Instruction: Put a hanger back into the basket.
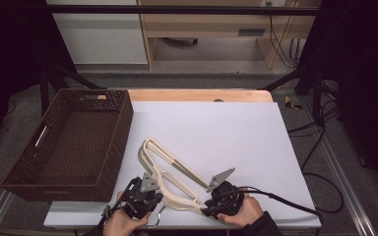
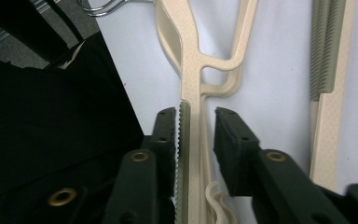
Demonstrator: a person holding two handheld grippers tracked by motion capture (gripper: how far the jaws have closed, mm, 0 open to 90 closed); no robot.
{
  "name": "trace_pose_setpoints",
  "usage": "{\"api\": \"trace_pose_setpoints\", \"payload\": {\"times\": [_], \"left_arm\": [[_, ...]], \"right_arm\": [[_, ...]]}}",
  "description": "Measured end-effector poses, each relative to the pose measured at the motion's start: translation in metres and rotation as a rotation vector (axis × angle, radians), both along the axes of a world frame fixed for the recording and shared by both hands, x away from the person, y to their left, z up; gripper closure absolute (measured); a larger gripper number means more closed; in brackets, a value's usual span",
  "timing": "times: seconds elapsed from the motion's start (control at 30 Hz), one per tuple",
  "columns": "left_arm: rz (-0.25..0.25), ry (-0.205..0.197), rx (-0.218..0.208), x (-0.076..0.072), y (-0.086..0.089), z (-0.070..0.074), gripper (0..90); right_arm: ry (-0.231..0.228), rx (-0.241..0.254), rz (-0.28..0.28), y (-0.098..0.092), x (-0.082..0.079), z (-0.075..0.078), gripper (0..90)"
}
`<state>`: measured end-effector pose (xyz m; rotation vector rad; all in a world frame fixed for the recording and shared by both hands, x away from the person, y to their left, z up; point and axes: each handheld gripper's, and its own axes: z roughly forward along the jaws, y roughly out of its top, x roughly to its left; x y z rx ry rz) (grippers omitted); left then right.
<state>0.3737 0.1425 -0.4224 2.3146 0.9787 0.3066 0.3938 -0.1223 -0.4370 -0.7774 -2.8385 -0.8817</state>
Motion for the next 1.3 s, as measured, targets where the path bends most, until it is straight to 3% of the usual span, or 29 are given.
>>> {"api": "trace_pose_setpoints", "payload": {"times": [0.17, 0.23, 0.37, 0.5, 0.63, 0.73, 0.9, 1.1, 1.17, 1.3], "left_arm": [[-0.002, 0.004, 0.0, 0.0, -0.001, 0.003, 88.8], [-0.003, 0.005, -0.002, 0.0, -0.001, 0.003, 88.8], [-0.002, 0.008, -0.01, 0.001, -0.001, 0.004, 88.7], [-0.007, 0.004, -0.014, 0.001, 0.001, 0.005, 88.7], [-0.017, -0.013, -0.049, 0.001, 0.005, 0.009, 87.6], [-0.028, -0.048, -0.123, 0.001, 0.012, 0.017, 72.9], [-0.034, -0.155, -0.224, -0.002, 0.026, 0.035, 42.7], [-0.059, -0.252, -0.299, -0.006, 0.043, 0.052, 17.8], [-0.067, -0.283, -0.301, -0.008, 0.046, 0.055, 9.1], [-0.078, -0.312, -0.34, -0.014, 0.056, 0.06, 2.6]], "right_arm": [[0.005, 0.005, -0.009, 0.005, -0.001, -0.005, 60.4], [0.02, -0.021, -0.008, 0.007, -0.001, -0.007, 63.6], [0.04, -0.02, -0.012, 0.01, 0.001, -0.011, 77.6], [0.045, -0.009, -0.018, 0.009, 0.001, -0.01, 79.0], [0.037, 0.003, -0.024, 0.006, 0.0, -0.005, 79.3], [0.024, 0.018, -0.026, 0.005, 0.001, -0.003, 79.4], [0.014, 0.054, -0.035, 0.003, 0.002, 0.0, 79.5], [0.011, 0.097, -0.055, -0.002, 0.005, 0.007, 79.4], [0.005, 0.111, -0.056, -0.003, 0.006, 0.01, 79.5], [0.001, 0.146, -0.07, -0.008, 0.008, 0.017, 79.5]]}}
